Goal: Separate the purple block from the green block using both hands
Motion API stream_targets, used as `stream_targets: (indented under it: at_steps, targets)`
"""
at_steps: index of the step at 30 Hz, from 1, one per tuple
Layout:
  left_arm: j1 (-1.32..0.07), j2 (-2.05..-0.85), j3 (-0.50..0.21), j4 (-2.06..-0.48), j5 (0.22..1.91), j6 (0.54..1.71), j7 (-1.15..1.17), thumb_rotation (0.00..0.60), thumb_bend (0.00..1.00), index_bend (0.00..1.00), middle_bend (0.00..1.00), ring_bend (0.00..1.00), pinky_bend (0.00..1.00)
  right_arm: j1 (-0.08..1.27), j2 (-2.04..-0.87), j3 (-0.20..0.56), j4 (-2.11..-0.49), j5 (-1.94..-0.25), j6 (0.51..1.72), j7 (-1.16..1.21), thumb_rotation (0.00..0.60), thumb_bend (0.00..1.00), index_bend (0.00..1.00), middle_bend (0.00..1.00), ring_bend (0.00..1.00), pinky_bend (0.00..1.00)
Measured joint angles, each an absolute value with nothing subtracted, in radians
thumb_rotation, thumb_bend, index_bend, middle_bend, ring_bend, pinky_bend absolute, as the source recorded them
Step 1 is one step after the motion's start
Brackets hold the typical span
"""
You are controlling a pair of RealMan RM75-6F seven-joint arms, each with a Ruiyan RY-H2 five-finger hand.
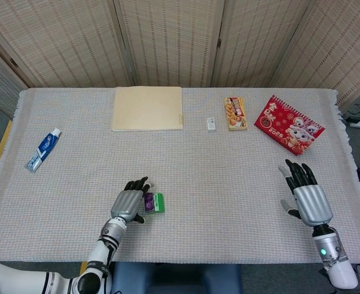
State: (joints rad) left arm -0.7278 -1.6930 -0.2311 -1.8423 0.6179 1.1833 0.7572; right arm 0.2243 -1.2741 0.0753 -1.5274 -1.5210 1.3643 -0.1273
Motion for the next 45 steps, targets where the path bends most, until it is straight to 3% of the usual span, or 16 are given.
stream_targets:
  at_steps: [8,27,36,45]
  targets:
    - [-0.76,-1.74,-0.234,-1.821,0.574,1.245,0.786,0.6,0.29,0.25,0.0,0.0,0.0,0.221,-1.259,0.073,-1.535,-1.528,1.38,-0.11,0.6,0.35,0.0,0.0,0.0,0.0]
    - [-0.78,-1.748,-0.26,-1.793,0.502,1.258,0.742,0.6,0.35,0.38,0.01,0.0,0.0,0.236,-1.271,0.071,-1.526,-1.512,1.353,-0.131,0.6,0.35,0.0,0.0,0.0,0.0]
    - [-0.768,-1.739,-0.266,-1.796,0.54,1.248,0.672,0.6,0.41,0.56,0.1,0.0,0.0,0.247,-1.282,0.067,-1.512,-1.513,1.333,-0.128,0.6,0.35,0.0,0.0,0.0,0.0]
    - [-0.729,-1.661,-0.299,-1.872,0.604,1.215,0.535,0.6,0.42,0.59,0.11,0.0,0.0,0.335,-1.338,0.045,-1.433,-1.555,1.194,0.148,0.6,0.35,0.0,0.0,0.0,0.0]
